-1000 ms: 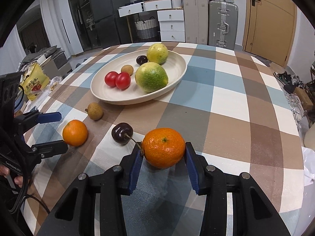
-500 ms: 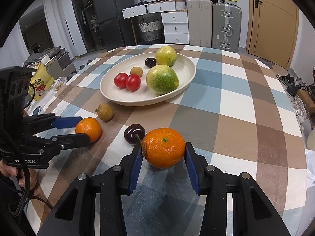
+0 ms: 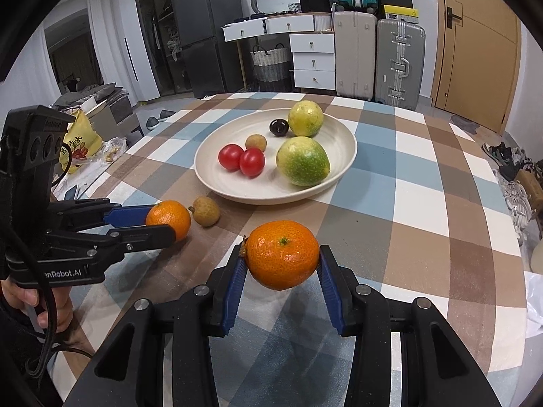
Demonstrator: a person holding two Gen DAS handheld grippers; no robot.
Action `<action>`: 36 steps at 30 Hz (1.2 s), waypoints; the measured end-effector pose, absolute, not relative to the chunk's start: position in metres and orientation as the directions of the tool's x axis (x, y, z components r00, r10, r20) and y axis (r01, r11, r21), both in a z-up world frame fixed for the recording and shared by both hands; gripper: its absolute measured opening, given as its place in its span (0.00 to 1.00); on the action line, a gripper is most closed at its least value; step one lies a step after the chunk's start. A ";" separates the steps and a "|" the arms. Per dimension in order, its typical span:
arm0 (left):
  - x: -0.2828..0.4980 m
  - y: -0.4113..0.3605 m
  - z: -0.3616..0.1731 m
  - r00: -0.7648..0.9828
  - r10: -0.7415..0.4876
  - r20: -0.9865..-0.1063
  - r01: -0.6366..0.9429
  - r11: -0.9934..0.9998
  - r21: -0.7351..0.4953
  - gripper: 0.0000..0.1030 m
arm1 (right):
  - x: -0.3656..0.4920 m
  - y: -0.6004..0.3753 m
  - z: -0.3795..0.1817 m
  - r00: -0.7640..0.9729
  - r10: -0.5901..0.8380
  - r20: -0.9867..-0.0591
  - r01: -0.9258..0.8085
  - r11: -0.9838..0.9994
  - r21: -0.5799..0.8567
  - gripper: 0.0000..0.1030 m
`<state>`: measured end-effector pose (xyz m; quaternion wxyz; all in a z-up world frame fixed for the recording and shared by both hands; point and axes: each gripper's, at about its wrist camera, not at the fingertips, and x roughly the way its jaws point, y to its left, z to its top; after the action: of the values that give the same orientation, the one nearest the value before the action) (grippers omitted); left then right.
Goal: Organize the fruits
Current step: 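Close the right tool on an orange while the left tool grasps the other orange, then carry the orange in the left tool over the plate while the right tool carries its orange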
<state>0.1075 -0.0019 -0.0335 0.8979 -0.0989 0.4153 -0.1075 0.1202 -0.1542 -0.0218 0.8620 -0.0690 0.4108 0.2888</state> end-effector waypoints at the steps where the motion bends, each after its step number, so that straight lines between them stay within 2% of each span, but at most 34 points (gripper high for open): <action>1: 0.108 0.000 -0.031 0.638 -0.267 -0.723 0.108 0.960 -0.259 0.36 | 0.120 -0.153 -0.020 0.497 0.444 -0.745 -0.557 0.822 0.118 0.41; 23: 0.138 0.020 0.010 0.716 -0.183 -0.673 0.062 0.978 -0.200 0.36 | 0.140 -0.126 0.029 0.553 0.496 -0.670 -0.604 0.792 0.088 0.41; 36: 0.168 0.030 0.017 0.730 -0.153 -0.666 0.041 0.983 -0.180 0.36 | 0.169 -0.119 0.025 0.547 0.502 -0.670 -0.592 0.798 0.114 0.41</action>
<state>0.1676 0.0300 0.0175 0.9268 -0.0767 0.3638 -0.0523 0.1693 -0.1190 0.0250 0.8773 -0.0627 0.3596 0.3117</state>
